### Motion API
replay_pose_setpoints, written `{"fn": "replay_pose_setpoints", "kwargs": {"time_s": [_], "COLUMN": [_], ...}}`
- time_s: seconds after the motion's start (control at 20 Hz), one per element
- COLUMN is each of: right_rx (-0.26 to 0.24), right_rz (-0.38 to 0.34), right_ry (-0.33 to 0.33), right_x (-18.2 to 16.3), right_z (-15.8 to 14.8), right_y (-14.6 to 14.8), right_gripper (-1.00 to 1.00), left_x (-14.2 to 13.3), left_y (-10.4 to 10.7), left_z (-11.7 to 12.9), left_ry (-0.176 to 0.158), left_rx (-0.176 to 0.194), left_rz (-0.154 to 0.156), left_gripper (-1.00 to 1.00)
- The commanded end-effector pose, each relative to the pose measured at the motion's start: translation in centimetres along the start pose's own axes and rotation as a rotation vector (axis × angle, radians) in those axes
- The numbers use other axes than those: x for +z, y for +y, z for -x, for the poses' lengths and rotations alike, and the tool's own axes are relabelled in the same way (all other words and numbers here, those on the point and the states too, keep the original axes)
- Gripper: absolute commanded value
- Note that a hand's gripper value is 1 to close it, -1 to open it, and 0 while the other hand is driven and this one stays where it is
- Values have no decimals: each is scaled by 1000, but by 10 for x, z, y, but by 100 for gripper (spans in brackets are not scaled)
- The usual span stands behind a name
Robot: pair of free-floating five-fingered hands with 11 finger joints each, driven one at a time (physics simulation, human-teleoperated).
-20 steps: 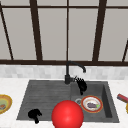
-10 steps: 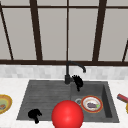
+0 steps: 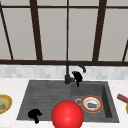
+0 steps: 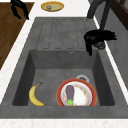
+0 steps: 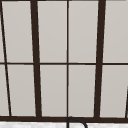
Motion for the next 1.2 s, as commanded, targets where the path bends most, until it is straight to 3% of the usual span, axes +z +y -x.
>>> {"fn": "replay_pose_setpoints", "kwargs": {"time_s": [0.0, 0.15, 0.4, 0.65, 0.7, 0.85, 0.95, 1.05, 1.15], "right_rx": [-5, 20, 11, 60, 64, 118, 206, 219, 160], "right_rz": [-88, -127, -133, -68, -52, -14, -26, -28, 28], "right_ry": [-1, 3, 7, -2, 7, 33, 41, 86, 135], "right_x": [-23, -35, -46, -32, -28, -25, -28, -31, -21], "right_z": [2, 7, 9, -15, -20, -31, -32, -20, 4], "right_y": [15, 23, 19, 23, 24, 27, 27, 31, 42], "right_gripper": [-100, -100, -100, -100, 100, 100, 100, 100, 100], "left_x": [0, 0, 0, 0, 0, 0, 0, 0, 0], "left_y": [0, 0, 0, 0, 0, 0, 0, 0, 0], "left_z": [0, 0, 0, 0, 0, 0, 0, 0, 0], "left_ry": [0, 0, 0, 0, 0, 0, 0, 0, 0], "left_rx": [0, 0, 0, 0, 0, 0, 0, 0, 0], "left_rz": [0, 0, 0, 0, 0, 0, 0, 0, 0], "left_gripper": [0, 0, 0, 0, 0, 0, 0, 0, 0]}}
